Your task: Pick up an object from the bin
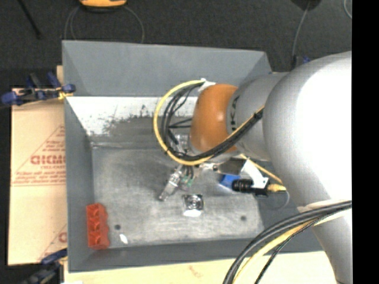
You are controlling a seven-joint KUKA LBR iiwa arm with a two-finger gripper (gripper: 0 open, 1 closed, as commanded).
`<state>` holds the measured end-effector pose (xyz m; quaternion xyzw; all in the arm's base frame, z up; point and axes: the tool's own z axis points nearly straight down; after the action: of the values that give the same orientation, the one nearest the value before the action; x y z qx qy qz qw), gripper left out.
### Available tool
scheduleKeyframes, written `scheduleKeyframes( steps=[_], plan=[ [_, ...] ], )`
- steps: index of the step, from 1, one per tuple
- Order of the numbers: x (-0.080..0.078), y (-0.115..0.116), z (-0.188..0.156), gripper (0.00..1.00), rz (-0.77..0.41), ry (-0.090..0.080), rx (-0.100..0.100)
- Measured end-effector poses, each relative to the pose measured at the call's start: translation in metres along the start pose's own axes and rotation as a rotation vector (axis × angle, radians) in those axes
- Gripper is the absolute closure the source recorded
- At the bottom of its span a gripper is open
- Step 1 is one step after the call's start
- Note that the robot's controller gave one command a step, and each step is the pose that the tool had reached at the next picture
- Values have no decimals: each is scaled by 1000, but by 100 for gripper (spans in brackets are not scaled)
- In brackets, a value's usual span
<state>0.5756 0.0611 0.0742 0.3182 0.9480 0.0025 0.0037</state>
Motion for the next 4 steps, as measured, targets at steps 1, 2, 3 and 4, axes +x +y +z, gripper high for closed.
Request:
scheduleKeyframes(
  steps=[1, 2, 3, 4],
  plan=[
    [-2, 1, -2, 0, -4, 1, 2],
    [-4, 2, -5, 100, -5, -5, -2],
    [-5, 3, -19, 100, -10, 1, 2],
    [-7, 4, -25, 100, -13, 0, 2]
  ],
)
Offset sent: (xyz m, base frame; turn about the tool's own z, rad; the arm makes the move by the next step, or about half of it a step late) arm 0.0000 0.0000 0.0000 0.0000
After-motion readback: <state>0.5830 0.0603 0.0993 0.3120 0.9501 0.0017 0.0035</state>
